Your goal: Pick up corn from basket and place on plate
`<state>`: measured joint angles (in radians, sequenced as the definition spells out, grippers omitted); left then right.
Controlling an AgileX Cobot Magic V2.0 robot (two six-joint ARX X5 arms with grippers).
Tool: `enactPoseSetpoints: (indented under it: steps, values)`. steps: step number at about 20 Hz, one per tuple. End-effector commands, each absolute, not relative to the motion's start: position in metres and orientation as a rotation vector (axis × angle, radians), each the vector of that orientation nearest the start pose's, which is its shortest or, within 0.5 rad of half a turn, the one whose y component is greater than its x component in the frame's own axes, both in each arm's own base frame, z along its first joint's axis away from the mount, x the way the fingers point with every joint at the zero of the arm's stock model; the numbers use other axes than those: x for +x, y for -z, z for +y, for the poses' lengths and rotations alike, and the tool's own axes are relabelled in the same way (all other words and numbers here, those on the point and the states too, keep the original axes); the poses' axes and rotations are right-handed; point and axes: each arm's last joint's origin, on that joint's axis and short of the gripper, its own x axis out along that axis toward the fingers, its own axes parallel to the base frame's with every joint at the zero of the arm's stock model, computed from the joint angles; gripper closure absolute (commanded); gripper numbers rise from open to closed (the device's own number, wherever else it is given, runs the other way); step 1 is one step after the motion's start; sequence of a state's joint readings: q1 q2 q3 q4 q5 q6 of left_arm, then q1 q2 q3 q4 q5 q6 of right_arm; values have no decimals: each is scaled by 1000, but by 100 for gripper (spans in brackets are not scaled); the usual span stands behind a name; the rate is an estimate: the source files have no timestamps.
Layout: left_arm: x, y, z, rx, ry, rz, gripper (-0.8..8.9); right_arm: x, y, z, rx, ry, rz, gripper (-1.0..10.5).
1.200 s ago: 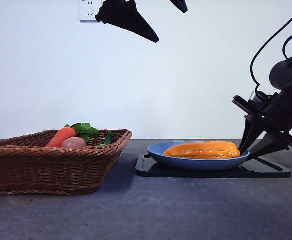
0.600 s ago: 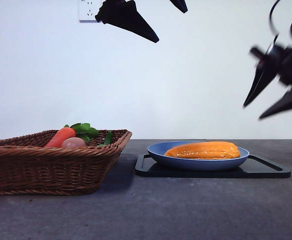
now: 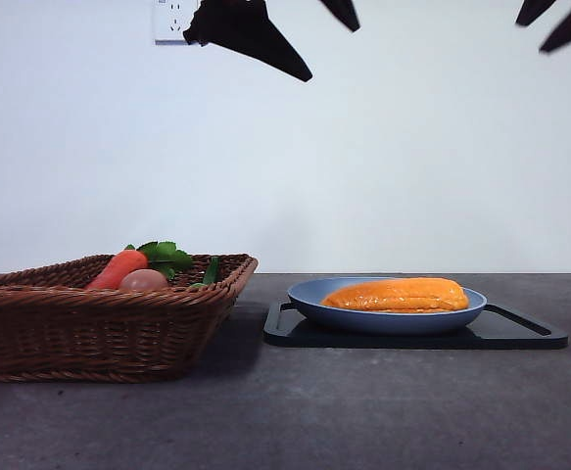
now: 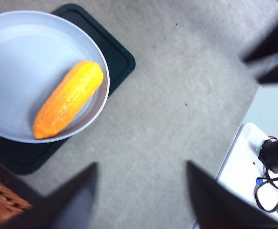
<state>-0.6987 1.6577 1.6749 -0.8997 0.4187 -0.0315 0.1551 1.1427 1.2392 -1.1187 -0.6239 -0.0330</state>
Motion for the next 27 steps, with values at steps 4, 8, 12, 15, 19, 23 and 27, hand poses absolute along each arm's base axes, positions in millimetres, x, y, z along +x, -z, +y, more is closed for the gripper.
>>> enactPoseSetpoints:
  steps: [4, 8, 12, 15, 19, 23, 27]
  values:
    - [259, -358, -236, 122, 1036, 941, 806, 185, -355, 58, 124, -810, 975, 945]
    - [260, -359, -236, 120, 1038, 933, 806, 187, -356, 58, 134, -817, 958, 944]
    - [264, -363, -240, 110, 1051, 859, 806, 190, -358, 55, 133, -800, 921, 944]
    - [268, -369, -243, 97, 1065, 769, 806, 192, -359, 52, 136, -786, 901, 944]
    - [277, -375, -241, 141, 1080, 649, 806, 196, -362, 53, 126, -790, 856, 945]
    - [290, -401, -195, 102, 962, 524, 806, 199, -365, 53, 113, -794, 800, 944]
    - [270, -441, -126, 105, 820, 370, 806, 202, -367, 54, 104, -796, 765, 944]
